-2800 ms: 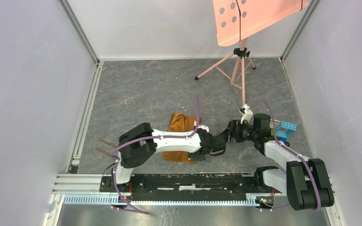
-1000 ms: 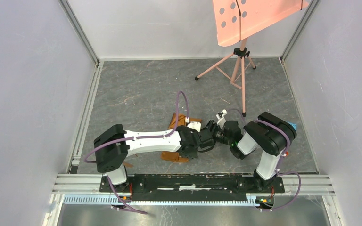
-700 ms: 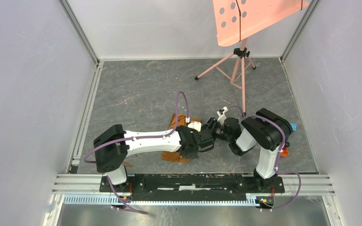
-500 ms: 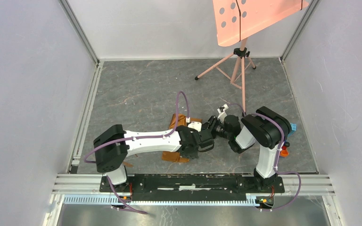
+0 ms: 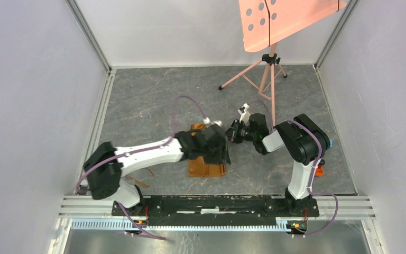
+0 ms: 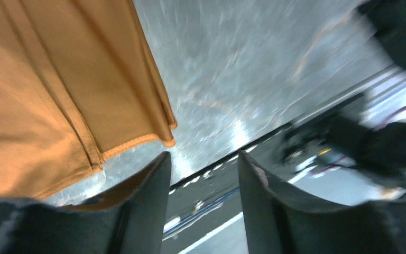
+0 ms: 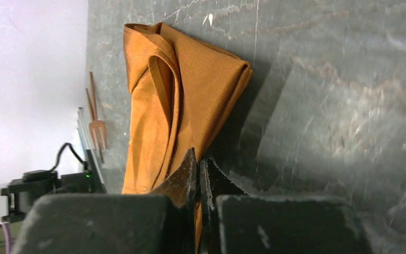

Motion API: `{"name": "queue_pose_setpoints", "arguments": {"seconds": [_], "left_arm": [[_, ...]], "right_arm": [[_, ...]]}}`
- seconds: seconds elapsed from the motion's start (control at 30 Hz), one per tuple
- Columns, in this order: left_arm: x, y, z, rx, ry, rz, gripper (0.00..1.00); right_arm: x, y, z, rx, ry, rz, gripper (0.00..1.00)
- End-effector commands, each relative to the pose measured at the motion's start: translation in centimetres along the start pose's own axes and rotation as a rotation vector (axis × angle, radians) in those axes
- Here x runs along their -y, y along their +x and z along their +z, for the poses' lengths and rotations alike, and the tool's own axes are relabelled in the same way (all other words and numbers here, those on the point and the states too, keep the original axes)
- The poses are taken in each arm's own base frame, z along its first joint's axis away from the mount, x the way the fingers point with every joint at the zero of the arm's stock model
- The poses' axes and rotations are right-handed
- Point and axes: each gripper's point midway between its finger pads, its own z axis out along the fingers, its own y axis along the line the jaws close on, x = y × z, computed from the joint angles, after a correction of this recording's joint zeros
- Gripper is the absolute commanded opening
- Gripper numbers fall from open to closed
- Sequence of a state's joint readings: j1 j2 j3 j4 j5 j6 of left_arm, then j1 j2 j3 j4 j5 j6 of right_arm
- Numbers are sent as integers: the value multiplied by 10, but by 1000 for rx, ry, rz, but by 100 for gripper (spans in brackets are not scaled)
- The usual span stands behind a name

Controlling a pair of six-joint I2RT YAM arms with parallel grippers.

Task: Fold the napkin into a case and place the utensils inside
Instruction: Pick up the 2/3-rectangle-folded napkin at the center of the board.

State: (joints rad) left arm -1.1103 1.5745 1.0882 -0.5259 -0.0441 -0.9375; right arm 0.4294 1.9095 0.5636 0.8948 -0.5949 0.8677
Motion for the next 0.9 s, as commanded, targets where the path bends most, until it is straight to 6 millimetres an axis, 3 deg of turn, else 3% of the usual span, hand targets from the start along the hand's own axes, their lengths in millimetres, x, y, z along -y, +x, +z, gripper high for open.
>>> {"name": "queue_pose_setpoints", "arguments": {"seconds": [0.0, 0.1, 0.23, 0.33, 0.6, 0.87], "left_arm": [[11, -89, -42, 198, 322, -121, 46], [-32, -130, -32, 262, 287, -235, 23], [-69, -162, 0, 294, 246, -299, 9], [-94, -166, 28, 282, 189, -337, 6], [-141, -167, 69, 298, 31, -384, 2], [-156, -151, 93, 248, 1, -396, 2]], "right_arm": [[8, 3, 4, -110, 26, -140, 0], [10, -5, 6, -112, 58, -164, 0], [16, -11, 8, -135, 126, -184, 0], [15, -19, 7, -133, 167, -205, 0], [3, -29, 15, -135, 308, -258, 0], [-26, -35, 28, -71, 550, -308, 0]]}}
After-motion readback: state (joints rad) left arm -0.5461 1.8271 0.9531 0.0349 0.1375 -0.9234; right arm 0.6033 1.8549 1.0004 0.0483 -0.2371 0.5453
